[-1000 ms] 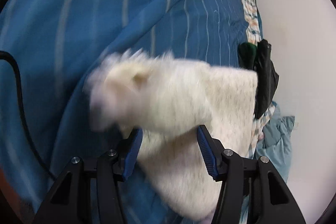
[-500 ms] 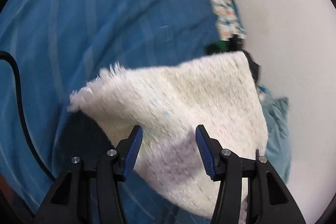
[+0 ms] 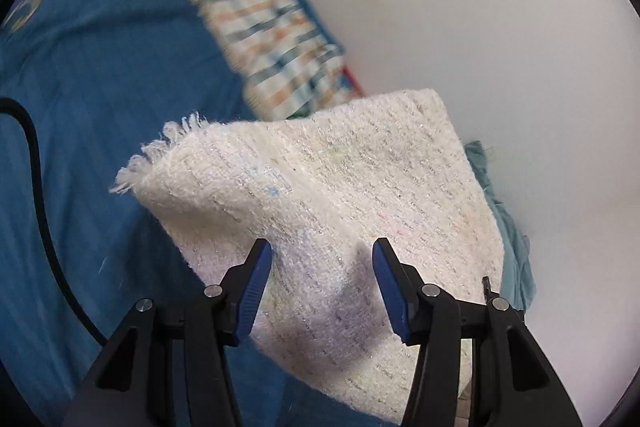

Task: Fold large clothes
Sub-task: 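Lift the cream bundle with both grippers and carry it toward the dark clothes stack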

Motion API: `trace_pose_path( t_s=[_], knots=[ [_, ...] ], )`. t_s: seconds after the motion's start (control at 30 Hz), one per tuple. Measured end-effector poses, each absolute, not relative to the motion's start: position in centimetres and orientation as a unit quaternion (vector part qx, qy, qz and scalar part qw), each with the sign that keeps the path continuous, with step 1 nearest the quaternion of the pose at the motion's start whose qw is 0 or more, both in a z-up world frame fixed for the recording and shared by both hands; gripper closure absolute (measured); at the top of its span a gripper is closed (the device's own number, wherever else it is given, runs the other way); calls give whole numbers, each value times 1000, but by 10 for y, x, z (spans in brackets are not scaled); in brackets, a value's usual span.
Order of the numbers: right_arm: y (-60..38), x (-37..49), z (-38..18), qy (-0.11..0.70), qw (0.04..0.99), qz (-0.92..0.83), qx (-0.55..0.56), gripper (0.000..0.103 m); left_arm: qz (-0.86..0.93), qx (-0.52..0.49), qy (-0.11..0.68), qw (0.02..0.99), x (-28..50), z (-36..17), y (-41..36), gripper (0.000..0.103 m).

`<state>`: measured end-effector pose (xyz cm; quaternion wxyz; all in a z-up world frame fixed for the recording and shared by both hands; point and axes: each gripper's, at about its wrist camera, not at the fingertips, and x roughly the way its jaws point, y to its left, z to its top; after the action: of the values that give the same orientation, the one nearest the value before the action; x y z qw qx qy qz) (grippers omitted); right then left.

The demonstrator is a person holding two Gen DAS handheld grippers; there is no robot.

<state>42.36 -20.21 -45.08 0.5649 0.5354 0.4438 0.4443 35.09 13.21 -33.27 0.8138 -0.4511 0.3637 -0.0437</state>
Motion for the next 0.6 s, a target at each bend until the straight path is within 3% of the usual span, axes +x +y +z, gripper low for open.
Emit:
trace_pose_path(
  t_s=[0.23, 0.5, 0.6],
  knots=[
    [-171, 555, -466, 439, 542, 463, 547, 46, -57, -428, 351, 831, 455, -335, 125, 55],
    [-177, 677, -605, 528, 510, 419, 535, 46, -52, -425, 413, 804, 551, -438, 98, 55],
    [-175, 695, -630, 540, 497, 423, 532, 44, -60, -417, 415, 807, 560, -449, 89, 55]
  ],
)
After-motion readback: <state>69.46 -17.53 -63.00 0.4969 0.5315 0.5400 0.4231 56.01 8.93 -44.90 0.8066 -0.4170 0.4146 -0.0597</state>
